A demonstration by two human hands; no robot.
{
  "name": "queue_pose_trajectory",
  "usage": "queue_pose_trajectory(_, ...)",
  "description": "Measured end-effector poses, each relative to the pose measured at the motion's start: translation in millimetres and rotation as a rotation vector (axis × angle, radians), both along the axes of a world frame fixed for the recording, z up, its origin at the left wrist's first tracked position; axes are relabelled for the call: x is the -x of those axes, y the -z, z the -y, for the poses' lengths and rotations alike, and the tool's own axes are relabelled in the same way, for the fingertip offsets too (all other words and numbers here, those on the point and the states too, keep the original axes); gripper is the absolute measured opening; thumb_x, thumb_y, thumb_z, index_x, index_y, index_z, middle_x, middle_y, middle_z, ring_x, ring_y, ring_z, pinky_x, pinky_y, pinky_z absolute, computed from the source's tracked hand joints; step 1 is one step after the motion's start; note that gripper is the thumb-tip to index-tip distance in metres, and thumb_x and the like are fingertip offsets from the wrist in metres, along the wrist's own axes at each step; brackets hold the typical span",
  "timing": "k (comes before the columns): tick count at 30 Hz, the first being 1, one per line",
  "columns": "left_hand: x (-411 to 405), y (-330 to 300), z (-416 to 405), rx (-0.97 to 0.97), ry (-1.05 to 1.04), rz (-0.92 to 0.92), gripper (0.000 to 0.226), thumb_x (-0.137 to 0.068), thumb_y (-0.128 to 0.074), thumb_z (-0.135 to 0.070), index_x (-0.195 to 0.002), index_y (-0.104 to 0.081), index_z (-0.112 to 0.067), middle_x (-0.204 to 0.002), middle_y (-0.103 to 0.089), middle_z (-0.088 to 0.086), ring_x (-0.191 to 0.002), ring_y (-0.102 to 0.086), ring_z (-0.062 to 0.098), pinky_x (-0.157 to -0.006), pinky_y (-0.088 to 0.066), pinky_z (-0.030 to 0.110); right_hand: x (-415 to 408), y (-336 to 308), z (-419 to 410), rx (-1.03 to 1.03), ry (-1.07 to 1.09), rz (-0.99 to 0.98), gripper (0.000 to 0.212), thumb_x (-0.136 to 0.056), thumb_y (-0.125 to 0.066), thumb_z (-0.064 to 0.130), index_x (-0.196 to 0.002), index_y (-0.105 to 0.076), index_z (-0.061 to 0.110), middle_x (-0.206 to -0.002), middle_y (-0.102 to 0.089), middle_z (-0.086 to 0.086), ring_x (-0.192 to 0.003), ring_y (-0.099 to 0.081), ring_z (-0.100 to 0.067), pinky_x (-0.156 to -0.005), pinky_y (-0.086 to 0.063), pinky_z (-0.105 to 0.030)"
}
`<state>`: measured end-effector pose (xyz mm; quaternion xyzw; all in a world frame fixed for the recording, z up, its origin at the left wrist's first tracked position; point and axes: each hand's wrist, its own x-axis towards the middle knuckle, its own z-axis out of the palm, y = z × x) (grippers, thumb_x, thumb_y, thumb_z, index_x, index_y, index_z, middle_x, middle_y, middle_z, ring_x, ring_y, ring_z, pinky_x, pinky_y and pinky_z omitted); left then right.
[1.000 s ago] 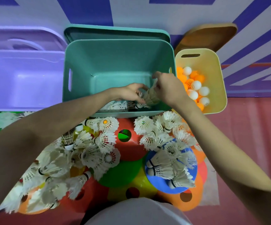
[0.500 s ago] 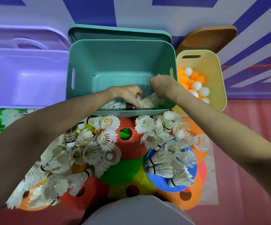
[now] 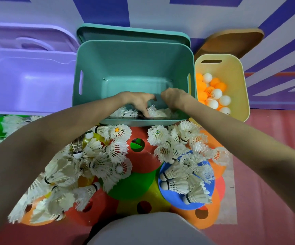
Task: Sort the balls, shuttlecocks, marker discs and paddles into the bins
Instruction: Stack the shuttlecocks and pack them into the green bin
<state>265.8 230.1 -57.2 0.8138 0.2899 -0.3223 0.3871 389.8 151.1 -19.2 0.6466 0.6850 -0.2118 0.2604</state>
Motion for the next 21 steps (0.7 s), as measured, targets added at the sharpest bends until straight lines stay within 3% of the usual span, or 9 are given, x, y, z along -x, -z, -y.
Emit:
queue_pose_trajectory(4, 8.1, 6.5, -0.9, -0.135, -0.002, -0.010, 0.055, -0.080, -0.078, -0.025, -0.126, -0.053, -0.007, -0.124, -0.058, 0.009, -0.109, -0.053, 0.023, -0.078, -0.039, 0.024, 0.0, 3.9, -0.1, 0.056, 0.044, -0.051, 0.034, -0.093, -0.049, -0.001, -0.127, -0.047, -0.002, -0.131, -0.053, -0.018, -0.120, -0.054, -0.030, -0.094, -0.047, -0.033)
queue_pose_trajectory(9, 10.1, 7.1, -3.5, -0.075, -0.011, -0.004, 0.031, -0.091, -0.064, -0.032, -0.109, -0.065, -0.006, -0.106, -0.062, 0.005, -0.102, -0.057, 0.023, -0.086, -0.045, 0.032, 1.6, -8.8, -2.8, 0.192, 0.108, -0.106, 0.029, -0.091, -0.054, 0.002, -0.120, -0.054, -0.003, -0.119, -0.059, -0.014, -0.100, -0.059, -0.026, -0.080, -0.047, -0.026)
queue_pose_trajectory(11, 12.1, 1.5, -7.2, -0.064, -0.045, 0.007, 0.035, -0.096, -0.056, -0.032, -0.110, -0.068, -0.002, -0.107, -0.065, 0.009, -0.095, -0.058, 0.024, -0.089, -0.048, 0.037, 5.2, -16.5, -2.5, 0.211, 0.115, -0.111, 0.025, -0.093, -0.051, 0.005, -0.116, -0.056, -0.003, -0.108, -0.061, -0.012, -0.088, -0.057, -0.024, -0.075, -0.046, -0.025)
queue_pose_trajectory(13, 17.1, -7.6, -8.1, -0.070, -0.071, 0.027, 0.033, -0.098, -0.052, -0.029, -0.115, -0.067, -0.005, -0.115, -0.066, 0.009, -0.101, -0.059, 0.024, -0.093, -0.046, 0.035, 9.6, -23.3, 0.8, 0.191, 0.107, -0.102, 0.022, -0.096, -0.048, 0.007, -0.113, -0.058, -0.004, -0.096, -0.057, -0.009, -0.082, -0.054, -0.023, -0.072, -0.044, -0.026)
queue_pose_trajectory(16, 28.5, -19.9, -5.7, -0.084, -0.110, 0.057, 0.031, -0.097, -0.052, -0.025, -0.121, -0.065, -0.011, -0.125, -0.063, 0.004, -0.114, -0.057, 0.021, -0.100, -0.042, 0.030, 14.5, -33.9, 9.9, 0.095, 0.117, -0.076, 0.021, -0.097, -0.045, 0.007, -0.113, -0.055, -0.001, -0.095, -0.054, -0.009, -0.085, -0.052, -0.022, -0.077, -0.046, -0.029)
queue_pose_trajectory(21, 49.5, -31.5, 5.1, -0.096, -0.231, 0.131, 0.029, -0.097, -0.053, -0.021, -0.122, -0.065, -0.010, -0.128, -0.062, 0.003, -0.117, -0.055, 0.019, -0.103, -0.042, 0.031, 18.6, -47.6, 28.9, -0.175, 0.154, -0.148, 0.027, -0.094, -0.050, 0.016, -0.117, -0.060, 0.003, -0.121, -0.061, -0.014, -0.109, -0.058, -0.030, -0.090, -0.049, -0.038)
